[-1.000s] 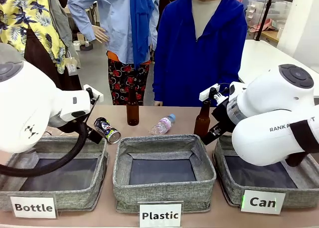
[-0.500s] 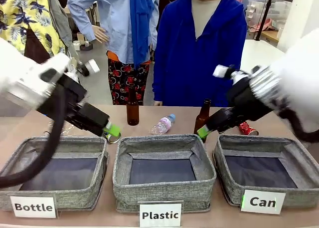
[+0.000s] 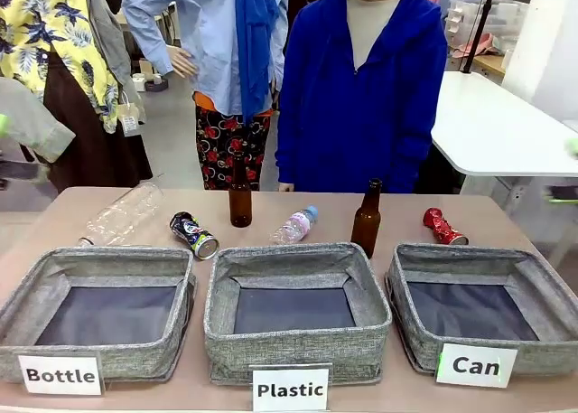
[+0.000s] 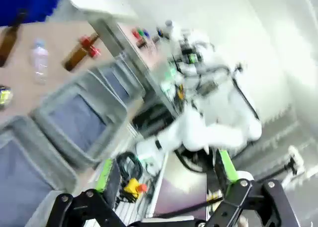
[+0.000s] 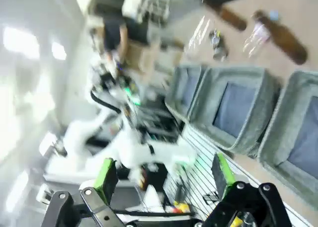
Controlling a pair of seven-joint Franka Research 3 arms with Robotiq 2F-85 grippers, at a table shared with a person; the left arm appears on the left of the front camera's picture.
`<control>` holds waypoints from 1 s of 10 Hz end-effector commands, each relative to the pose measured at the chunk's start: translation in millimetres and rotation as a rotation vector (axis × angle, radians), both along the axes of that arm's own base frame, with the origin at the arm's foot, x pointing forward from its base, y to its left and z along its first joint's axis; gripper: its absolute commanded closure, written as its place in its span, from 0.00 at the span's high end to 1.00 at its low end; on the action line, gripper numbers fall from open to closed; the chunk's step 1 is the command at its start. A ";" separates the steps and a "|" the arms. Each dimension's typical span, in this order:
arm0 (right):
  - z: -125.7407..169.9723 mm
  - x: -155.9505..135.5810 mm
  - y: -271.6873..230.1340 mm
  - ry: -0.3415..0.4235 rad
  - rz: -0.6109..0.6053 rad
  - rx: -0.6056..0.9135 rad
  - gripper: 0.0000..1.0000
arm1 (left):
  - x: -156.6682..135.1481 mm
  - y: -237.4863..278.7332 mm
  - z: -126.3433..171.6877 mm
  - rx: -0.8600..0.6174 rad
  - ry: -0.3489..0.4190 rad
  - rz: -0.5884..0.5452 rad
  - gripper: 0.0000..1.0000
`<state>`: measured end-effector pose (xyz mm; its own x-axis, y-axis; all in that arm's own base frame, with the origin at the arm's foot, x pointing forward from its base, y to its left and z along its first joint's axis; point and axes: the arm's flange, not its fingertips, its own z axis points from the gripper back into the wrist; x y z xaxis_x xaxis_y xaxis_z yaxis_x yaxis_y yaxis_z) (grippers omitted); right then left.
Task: Sort the can waste into the basket.
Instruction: Pick up the can waste from the table and place it in the right Fabric basket.
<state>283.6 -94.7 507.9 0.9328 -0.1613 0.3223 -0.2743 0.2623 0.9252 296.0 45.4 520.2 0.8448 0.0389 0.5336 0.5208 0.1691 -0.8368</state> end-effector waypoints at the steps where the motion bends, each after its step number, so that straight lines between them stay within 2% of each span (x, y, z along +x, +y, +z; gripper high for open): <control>1: -39.5 -10.3 -37.0 -0.033 -0.145 0.162 1.00 | -52.3 -2.3 -73.6 -0.092 0.031 0.202 1.00; 2: -52.9 -18.2 -58.4 -0.028 -0.206 0.213 1.00 | -53.1 4.4 -86.3 -0.153 0.076 0.289 1.00; 4: -70.3 -24.9 -83.0 0.006 -0.289 0.259 1.00 | -58.1 -0.7 -101.2 -0.285 0.119 0.406 1.00; 6: -78.7 -22.9 -93.9 0.071 -0.413 0.290 1.00 | -58.6 -26.3 -98.9 -0.367 0.168 0.528 1.00; 7: -80.3 -21.8 -94.0 0.109 -0.507 0.267 1.00 | -57.2 -36.2 -94.6 -0.366 0.199 0.642 1.00; 8: -82.4 -20.0 -114.5 0.066 -0.357 0.289 1.00 | 39.1 95.9 -61.6 -0.321 0.173 0.467 1.00; 10: -82.4 -20.0 -114.5 0.066 -0.357 0.289 1.00 | 39.1 95.9 -61.6 -0.321 0.173 0.467 1.00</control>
<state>267.2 -208.7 423.6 0.8134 -0.5654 0.1366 -0.1265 0.0573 0.9903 343.4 134.7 460.7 0.7619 0.5872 0.2734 0.2857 0.0742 -0.9555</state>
